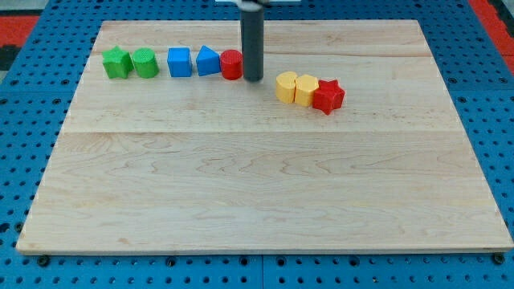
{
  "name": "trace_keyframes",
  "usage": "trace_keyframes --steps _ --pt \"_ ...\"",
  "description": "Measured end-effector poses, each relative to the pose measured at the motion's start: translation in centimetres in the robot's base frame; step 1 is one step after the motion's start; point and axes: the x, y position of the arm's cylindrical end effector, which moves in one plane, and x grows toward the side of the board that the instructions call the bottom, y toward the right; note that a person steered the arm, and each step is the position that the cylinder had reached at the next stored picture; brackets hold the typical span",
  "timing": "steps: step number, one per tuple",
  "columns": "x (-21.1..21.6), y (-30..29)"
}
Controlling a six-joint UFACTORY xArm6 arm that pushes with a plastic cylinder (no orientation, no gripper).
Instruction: Move the red circle to the top center
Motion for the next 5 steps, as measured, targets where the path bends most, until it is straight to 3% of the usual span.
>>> trace_keyframes --steps 1,3,5 --pt "-0.9 -6.7" --pt "-6.5 -3.5" --pt "-8.9 1.0"
